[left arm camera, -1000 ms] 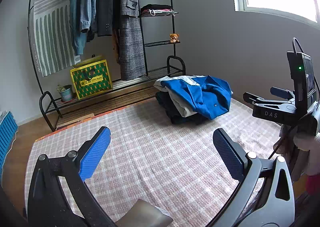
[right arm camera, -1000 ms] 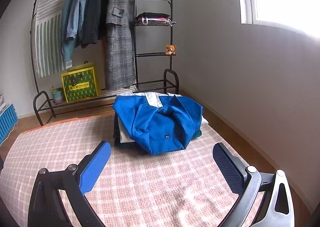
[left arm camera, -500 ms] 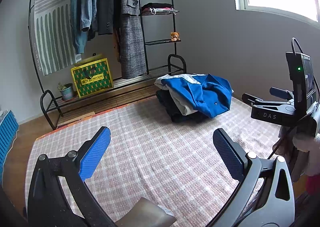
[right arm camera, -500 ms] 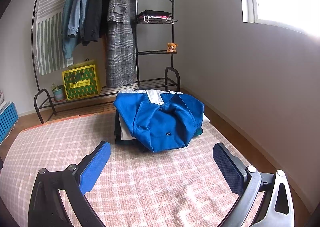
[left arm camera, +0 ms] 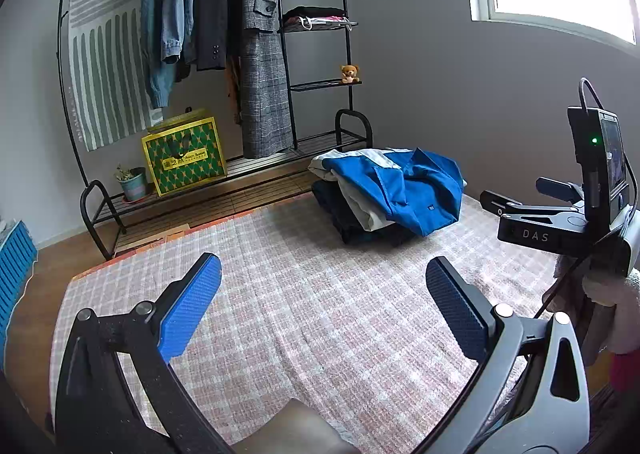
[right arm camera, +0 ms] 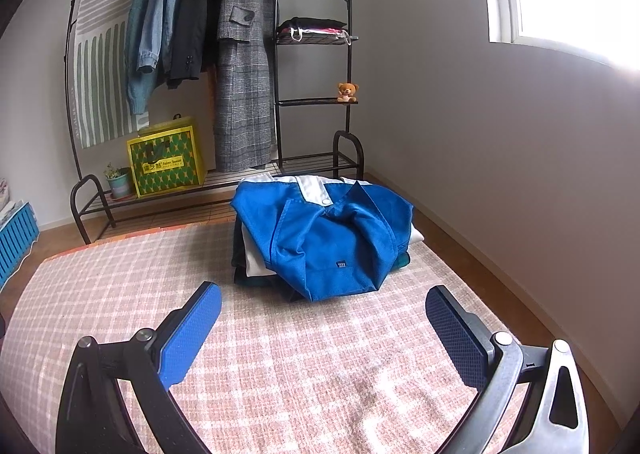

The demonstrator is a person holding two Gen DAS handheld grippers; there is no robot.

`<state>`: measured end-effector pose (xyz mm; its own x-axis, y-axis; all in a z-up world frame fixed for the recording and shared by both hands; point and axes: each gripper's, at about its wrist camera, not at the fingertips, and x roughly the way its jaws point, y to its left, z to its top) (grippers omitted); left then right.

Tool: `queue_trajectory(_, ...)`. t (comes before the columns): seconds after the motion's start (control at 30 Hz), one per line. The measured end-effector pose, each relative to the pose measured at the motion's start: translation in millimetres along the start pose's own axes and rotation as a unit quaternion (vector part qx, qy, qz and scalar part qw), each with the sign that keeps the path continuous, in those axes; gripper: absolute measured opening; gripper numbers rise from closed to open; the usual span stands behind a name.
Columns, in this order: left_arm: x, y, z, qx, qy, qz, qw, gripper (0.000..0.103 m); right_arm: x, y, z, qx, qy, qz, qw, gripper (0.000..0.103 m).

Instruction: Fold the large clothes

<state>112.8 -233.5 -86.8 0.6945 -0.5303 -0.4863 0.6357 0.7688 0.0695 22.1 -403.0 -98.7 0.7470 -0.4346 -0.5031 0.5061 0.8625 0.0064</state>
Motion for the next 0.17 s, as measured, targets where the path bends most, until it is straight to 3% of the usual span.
queue_trajectory(0.17,-6.3,-0.1,-3.9,0.002,-0.011,0.005,0.9999,0.103,0.0,0.0,-0.6,0.002,0.002,0.001,1.000,0.103)
